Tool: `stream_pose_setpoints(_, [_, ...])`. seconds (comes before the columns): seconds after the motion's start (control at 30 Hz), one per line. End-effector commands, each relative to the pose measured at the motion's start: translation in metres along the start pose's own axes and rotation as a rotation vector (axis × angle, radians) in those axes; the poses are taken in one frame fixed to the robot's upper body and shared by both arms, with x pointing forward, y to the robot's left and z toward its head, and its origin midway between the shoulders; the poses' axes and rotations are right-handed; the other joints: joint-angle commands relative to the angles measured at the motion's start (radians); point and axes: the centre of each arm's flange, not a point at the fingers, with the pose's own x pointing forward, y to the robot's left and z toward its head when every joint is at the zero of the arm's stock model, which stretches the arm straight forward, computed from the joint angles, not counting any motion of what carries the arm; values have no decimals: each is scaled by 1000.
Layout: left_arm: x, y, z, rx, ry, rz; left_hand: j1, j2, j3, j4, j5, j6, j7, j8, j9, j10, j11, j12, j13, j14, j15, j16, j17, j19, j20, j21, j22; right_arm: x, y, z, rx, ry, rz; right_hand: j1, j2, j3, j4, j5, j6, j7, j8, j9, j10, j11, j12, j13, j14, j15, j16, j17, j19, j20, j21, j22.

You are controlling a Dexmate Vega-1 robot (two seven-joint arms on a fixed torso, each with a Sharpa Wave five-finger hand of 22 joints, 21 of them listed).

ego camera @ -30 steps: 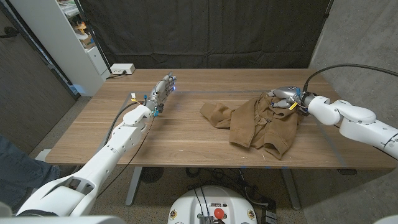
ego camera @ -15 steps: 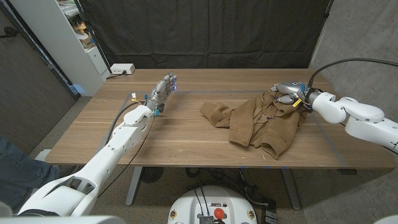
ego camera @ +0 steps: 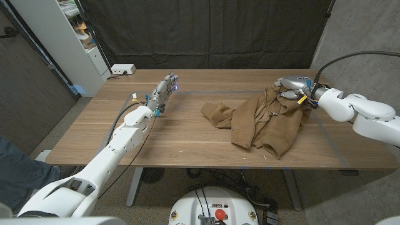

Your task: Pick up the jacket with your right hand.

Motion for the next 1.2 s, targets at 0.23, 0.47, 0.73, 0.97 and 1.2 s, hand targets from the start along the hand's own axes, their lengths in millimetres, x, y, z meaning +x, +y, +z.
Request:
stream_pose_setpoints(0.23, [3,-3,5,7,-10,-7,-1,7,4,-7,-1,10,0,1,4,1,0,7,4,4,2,4,2,-1,6,2,6,-11,-40,-2,-37,5,-43,13,3,10,-3,7,21,0,12,7,8,-7,1,6,18,-158,-10,15,-13,-74,29,11])
stream_pose_setpoints(0.47, [3,-3,6,6,-12,-7,-1,8,5,-8,-1,10,1,1,4,1,1,7,4,4,2,4,2,-1,6,1,6,-14,-53,-3,-47,6,-61,15,2,14,-3,8,36,-6,21,16,11,-7,-2,9,25,-158,-20,27,-22,-74,51,17])
stream_pose_setpoints(0.73, [4,-2,9,11,-17,-9,-1,9,6,-9,-1,11,1,0,4,2,1,7,4,5,2,4,2,0,7,2,6,-21,-70,-3,-58,8,-90,17,0,18,-3,9,42,-5,23,19,17,-9,-5,9,32,-158,-30,37,-29,-75,74,23])
stream_pose_setpoints(0.97, [5,-2,13,14,-24,-14,0,10,7,-10,-1,11,0,0,4,4,2,8,4,5,3,4,2,0,6,2,6,-30,-89,-2,-88,9,-121,18,-1,22,-3,9,45,-4,23,20,23,-10,-7,13,39,-158,-38,47,-38,-75,94,27])
stream_pose_setpoints(1.2, [8,-5,13,15,-23,-26,0,11,8,-12,-1,12,0,0,4,5,1,8,4,5,2,4,2,-1,6,2,6,-35,-110,0,-117,9,-139,20,-2,25,-4,9,48,-3,23,21,26,-11,-9,15,47,-158,-44,54,-43,-75,110,31])
